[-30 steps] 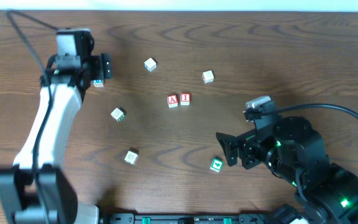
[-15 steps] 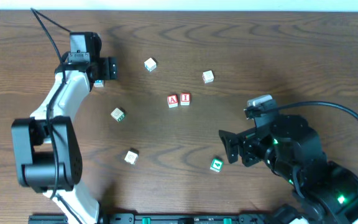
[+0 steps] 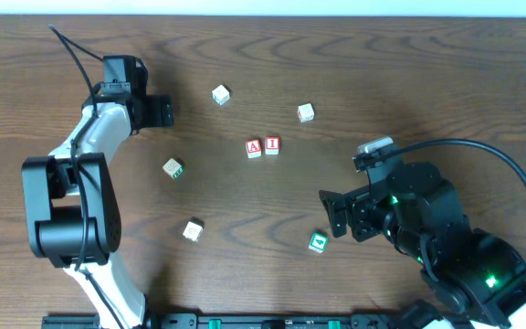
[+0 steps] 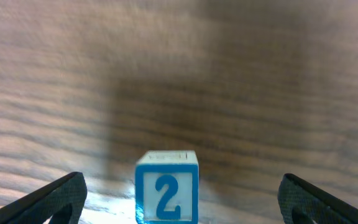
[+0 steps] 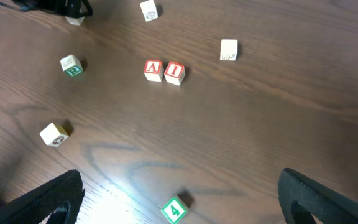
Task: Spell out Ai2
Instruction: 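Grasp the blue '2' block with the left gripper and lift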
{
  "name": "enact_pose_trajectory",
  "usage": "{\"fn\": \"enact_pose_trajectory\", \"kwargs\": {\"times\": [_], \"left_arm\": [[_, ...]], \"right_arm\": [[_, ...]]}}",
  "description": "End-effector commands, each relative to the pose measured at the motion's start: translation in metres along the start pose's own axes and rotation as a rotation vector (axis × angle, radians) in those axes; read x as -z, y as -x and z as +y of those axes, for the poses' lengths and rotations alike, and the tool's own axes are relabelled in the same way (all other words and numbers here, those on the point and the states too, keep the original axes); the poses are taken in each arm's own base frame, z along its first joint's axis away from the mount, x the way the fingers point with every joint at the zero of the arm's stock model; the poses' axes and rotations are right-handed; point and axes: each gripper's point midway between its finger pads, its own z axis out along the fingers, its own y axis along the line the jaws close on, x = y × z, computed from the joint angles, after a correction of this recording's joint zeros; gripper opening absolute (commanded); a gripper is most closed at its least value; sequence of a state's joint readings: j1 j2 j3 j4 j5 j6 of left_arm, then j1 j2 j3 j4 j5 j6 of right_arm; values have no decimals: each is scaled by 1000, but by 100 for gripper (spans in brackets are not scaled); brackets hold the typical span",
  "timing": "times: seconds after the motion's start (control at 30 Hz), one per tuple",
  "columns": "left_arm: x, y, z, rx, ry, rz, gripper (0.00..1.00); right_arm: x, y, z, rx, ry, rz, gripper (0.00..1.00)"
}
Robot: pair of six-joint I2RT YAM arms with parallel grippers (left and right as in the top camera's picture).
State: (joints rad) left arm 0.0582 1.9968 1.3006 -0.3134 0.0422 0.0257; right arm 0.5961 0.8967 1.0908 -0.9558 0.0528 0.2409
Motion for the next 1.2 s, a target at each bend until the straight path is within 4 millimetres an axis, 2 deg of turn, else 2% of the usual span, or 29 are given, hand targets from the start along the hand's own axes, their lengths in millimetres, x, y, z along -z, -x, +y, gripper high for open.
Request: {"fn": "enact_pose_trajectory", "kwargs": {"times": [0.0, 0.03, 0.5, 1.17], "left_arm": [[-3, 2, 0, 9, -8, 6, 100], [-3, 2, 0, 10, -8, 6, 95], [-7, -4, 1, 10, -1, 25, 74], [-11, -7, 10, 30, 10, 37, 68]], "right_arm": [[0, -1, -2, 7, -12, 3, 99], [0, -1, -2, 7, -12, 4, 99], [0, -6, -3, 8, -17, 22, 99], [0, -5, -3, 8, -17, 20, 99]]}}
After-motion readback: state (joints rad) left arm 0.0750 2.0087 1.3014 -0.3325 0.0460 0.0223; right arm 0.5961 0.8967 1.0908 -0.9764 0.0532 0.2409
